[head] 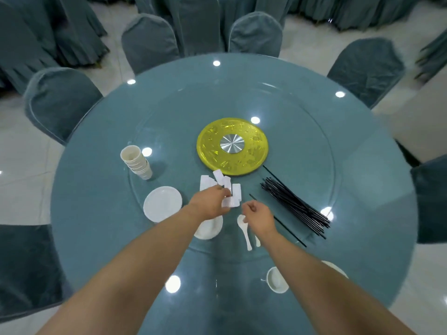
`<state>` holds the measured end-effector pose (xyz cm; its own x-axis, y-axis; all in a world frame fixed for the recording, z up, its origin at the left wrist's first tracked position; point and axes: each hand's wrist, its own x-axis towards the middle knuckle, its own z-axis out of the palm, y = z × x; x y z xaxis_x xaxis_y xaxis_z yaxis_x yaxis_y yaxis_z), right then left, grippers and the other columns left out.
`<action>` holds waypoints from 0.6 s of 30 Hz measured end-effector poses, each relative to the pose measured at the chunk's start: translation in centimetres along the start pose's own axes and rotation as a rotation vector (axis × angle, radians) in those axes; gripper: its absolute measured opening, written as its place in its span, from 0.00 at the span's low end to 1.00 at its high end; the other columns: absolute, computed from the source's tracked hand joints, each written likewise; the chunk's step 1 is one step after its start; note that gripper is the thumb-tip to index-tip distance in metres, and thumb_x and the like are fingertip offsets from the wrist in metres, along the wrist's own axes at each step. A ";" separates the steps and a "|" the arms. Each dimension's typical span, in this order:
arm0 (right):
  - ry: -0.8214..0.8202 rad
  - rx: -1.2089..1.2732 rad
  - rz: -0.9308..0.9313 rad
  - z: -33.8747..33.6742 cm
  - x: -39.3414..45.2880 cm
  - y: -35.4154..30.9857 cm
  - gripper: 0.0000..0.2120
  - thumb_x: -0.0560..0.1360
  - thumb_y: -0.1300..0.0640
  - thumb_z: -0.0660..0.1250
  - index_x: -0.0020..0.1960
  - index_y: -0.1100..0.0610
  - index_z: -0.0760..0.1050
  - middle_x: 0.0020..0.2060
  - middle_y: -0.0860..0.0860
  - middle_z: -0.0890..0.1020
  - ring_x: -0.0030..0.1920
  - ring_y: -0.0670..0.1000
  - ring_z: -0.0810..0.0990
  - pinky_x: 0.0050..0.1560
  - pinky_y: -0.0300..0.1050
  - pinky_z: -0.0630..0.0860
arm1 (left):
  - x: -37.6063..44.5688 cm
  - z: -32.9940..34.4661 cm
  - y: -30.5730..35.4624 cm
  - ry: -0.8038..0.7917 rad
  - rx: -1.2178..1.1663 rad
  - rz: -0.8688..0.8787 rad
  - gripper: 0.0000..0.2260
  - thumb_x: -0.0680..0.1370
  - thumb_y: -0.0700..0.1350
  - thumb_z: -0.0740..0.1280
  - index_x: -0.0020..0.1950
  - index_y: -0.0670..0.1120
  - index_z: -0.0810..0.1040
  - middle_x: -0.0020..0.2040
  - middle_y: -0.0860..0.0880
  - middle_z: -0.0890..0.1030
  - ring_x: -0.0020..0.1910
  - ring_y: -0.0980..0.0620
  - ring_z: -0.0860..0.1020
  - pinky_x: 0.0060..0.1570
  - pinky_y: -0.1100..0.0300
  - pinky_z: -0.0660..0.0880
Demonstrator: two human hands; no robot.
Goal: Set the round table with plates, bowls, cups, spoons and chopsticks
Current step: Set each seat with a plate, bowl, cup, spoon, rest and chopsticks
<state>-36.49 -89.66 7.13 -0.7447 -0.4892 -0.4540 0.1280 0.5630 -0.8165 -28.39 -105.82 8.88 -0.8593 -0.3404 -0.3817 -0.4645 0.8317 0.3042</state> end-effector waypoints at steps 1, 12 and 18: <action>0.017 0.016 -0.002 -0.6 -0.5 0.3 0.06 0.76 0.55 0.63 0.46 0.53 0.79 0.39 0.49 0.84 0.40 0.51 0.83 0.42 0.43 0.76 | -0.2 0.5 1.2 -0.010 -0.025 0.034 0.19 0.74 0.55 0.67 0.64 0.54 0.73 0.58 0.49 0.74 0.59 0.47 0.74 0.51 0.51 0.75; 0.228 -0.031 0.097 -9.3 -5.0 7.3 0.09 0.76 0.60 0.64 0.48 0.56 0.83 0.37 0.51 0.83 0.40 0.50 0.79 0.47 0.44 0.75 | 0.2 5.1 12.4 -0.151 -0.301 0.270 0.18 0.69 0.44 0.74 0.59 0.51 0.80 0.50 0.52 0.83 0.49 0.53 0.79 0.48 0.61 0.73; 0.335 0.239 0.234 -14.2 -6.5 10.7 0.09 0.76 0.65 0.64 0.42 0.60 0.82 0.28 0.53 0.78 0.29 0.50 0.72 0.33 0.41 0.70 | 1.2 7.6 19.0 -0.210 -0.747 0.173 0.30 0.68 0.37 0.76 0.68 0.47 0.71 0.51 0.47 0.81 0.45 0.53 0.79 0.51 0.57 0.77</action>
<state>-39.59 -71.00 6.34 -0.8432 -0.1033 -0.5275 0.4356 0.4438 -0.7832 -36.61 -87.12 7.53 -0.9087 -0.0817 -0.4093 -0.4125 0.3255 0.8508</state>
